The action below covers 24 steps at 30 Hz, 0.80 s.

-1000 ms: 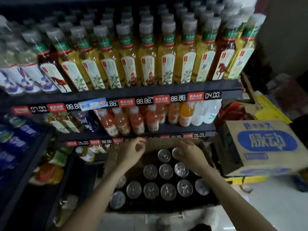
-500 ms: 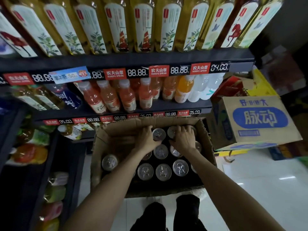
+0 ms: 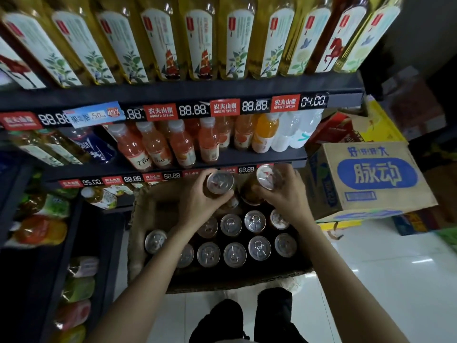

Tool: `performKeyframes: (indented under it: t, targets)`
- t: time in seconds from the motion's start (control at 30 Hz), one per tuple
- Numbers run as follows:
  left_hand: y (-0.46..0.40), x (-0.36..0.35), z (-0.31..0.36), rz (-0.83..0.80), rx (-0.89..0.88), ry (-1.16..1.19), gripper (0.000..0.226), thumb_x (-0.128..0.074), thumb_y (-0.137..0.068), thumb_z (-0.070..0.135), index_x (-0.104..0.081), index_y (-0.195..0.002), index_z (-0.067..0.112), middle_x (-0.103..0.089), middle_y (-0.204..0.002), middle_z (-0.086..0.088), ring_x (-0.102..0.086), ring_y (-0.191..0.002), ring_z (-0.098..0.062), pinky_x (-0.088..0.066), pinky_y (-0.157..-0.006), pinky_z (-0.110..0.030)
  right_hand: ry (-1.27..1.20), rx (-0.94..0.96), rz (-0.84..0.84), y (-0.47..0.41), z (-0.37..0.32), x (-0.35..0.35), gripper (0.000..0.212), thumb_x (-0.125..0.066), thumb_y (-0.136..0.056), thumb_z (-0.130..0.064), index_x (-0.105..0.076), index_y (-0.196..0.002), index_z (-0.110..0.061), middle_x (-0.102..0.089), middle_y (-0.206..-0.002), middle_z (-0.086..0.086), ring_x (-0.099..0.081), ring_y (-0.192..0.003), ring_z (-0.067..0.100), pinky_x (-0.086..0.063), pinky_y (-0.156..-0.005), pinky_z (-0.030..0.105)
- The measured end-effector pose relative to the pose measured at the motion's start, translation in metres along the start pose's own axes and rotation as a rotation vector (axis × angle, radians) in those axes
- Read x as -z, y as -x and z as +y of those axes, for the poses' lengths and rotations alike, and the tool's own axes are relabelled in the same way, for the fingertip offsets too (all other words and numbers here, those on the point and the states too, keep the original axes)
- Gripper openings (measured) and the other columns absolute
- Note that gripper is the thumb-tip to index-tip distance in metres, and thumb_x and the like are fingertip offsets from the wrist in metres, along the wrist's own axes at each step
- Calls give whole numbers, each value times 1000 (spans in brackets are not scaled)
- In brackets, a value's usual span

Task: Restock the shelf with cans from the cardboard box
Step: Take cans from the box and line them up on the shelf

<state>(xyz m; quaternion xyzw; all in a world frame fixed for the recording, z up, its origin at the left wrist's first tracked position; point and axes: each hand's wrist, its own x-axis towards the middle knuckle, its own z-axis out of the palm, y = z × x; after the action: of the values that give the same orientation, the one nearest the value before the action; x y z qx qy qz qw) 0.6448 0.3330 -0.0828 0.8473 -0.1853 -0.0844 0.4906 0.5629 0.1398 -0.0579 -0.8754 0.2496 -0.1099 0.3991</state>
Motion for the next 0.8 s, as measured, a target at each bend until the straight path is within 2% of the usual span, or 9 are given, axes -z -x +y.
performKeyframes:
  t: [0.1, 0.2, 0.27, 0.33, 0.4, 0.47, 0.6, 0.7, 0.8]
  targets:
    - [-3, 38, 55, 38, -168, 185, 43, -67, -71, 51, -55, -109, 36, -60, -107, 25, -55, -102, 4, -42, -86, -13, -335, 8, -45, 4, -36, 48, 54, -80, -64, -44, -55, -109, -27, -63, -108, -2, -62, -99, 13, -54, -85, 38]
    - [-14, 64, 113, 42, -207, 237, 46, -63, -65, 58, -54, -105, 37, -63, -102, 20, -60, -94, 7, -48, -77, -12, -488, 46, -79, 1, -72, 91, 53, -77, -67, -45, -57, -113, -30, -65, -110, -7, -62, -103, 11, -55, -86, 36]
    - [-26, 76, 148, 79, -252, 220, 54, -65, -58, 69, -54, -98, 35, -64, -95, 15, -61, -86, 7, -49, -71, -11, -446, 111, -48, -7, -94, 119, 53, -76, -65, -52, -59, -109, -28, -66, -105, -9, -62, -100, 8, -53, -83, 30]
    - [-37, 84, 180, 133, -336, 139, 62, -60, -55, 80, -56, -93, 31, -66, -90, 12, -63, -81, 2, -51, -67, -17, -376, 178, -31, -18, -114, 149, 56, -73, -61, -60, -61, -103, -24, -69, -98, -7, -64, -95, 9, -54, -81, 32]
    - [-46, 90, 212, 196, -431, 15, 60, -60, -59, 76, -56, -90, 25, -66, -87, 10, -63, -78, -2, -51, -64, -22, -294, 263, -26, -29, -133, 180, 64, -69, -57, -67, -63, -100, -20, -70, -92, -4, -66, -88, 12, -56, -76, 36]
    - [-54, 97, 246, 267, -518, -79, 54, -59, -62, 70, -54, -88, 24, -65, -85, 12, -62, -78, -2, -48, -61, -18, -186, 356, -15, -38, -154, 212, 70, -63, -53, -71, -62, -98, -17, -69, -89, -4, -65, -80, 9, -53, -65, 28]
    - [-73, 109, 318, 415, -716, -234, 56, -59, -64, 68, -56, -91, 19, -63, -87, 9, -58, -77, -4, -42, -63, -14, -100, 517, 26, -58, -193, 277, 61, -59, -55, -66, -60, -94, -20, -66, -82, -9, -60, -73, 1, -45, -60, 14]
    - [-90, 112, 369, 515, -816, -248, 57, -59, -67, 68, -57, -94, 18, -62, -89, 9, -56, -78, -2, -40, -65, -10, -145, 601, 65, -82, -214, 318, 60, -60, -58, -64, -61, -95, -17, -68, -82, -3, -65, -74, 10, -52, -63, 24]
    - [-112, 107, 412, 614, -883, -183, 55, -58, -70, 66, -57, -95, 17, -63, -89, 8, -58, -79, -5, -42, -66, -15, -185, 656, 154, -108, -232, 351, 59, -60, -61, -63, -61, -97, -16, -65, -79, -5, -63, -66, 1, -49, -55, 16]
